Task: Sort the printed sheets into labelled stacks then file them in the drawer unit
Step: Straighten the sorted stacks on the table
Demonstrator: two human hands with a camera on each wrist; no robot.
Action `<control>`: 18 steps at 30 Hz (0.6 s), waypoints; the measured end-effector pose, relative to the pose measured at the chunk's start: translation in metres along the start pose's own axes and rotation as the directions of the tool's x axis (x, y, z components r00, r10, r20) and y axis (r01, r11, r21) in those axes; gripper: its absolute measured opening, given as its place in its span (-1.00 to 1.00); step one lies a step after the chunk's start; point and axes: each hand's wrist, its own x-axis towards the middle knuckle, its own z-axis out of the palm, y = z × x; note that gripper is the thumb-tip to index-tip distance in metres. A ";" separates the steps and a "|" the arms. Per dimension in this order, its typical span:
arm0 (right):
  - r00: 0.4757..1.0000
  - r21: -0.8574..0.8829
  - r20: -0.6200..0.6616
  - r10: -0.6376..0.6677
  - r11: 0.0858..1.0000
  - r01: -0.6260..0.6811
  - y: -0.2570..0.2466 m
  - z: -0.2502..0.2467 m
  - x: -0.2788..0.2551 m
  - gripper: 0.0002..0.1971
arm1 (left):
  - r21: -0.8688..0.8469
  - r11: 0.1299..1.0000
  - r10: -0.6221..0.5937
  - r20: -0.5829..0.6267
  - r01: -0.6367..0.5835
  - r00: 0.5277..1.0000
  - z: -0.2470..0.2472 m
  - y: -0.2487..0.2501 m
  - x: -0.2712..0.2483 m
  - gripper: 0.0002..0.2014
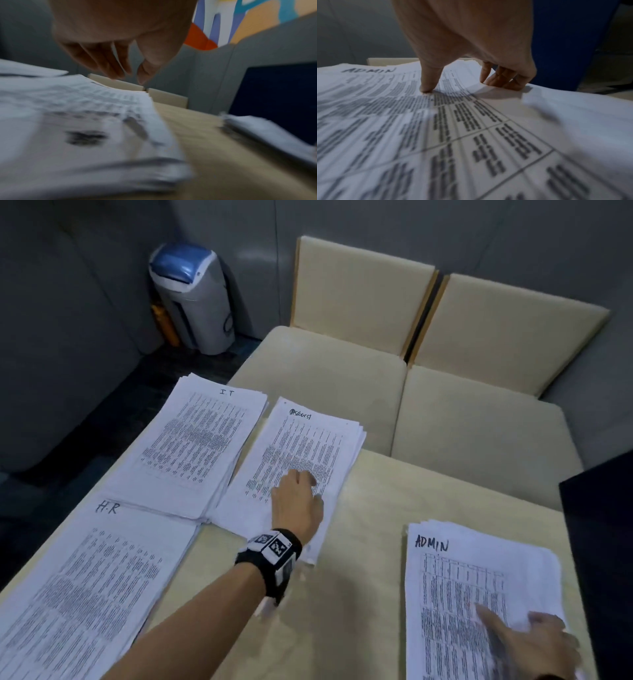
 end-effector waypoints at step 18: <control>0.940 0.565 0.036 -0.340 0.783 0.261 0.079 -0.058 0.029 -0.73 | 0.046 0.998 -0.056 0.327 0.043 0.943 0.085 0.114 -0.152 -0.78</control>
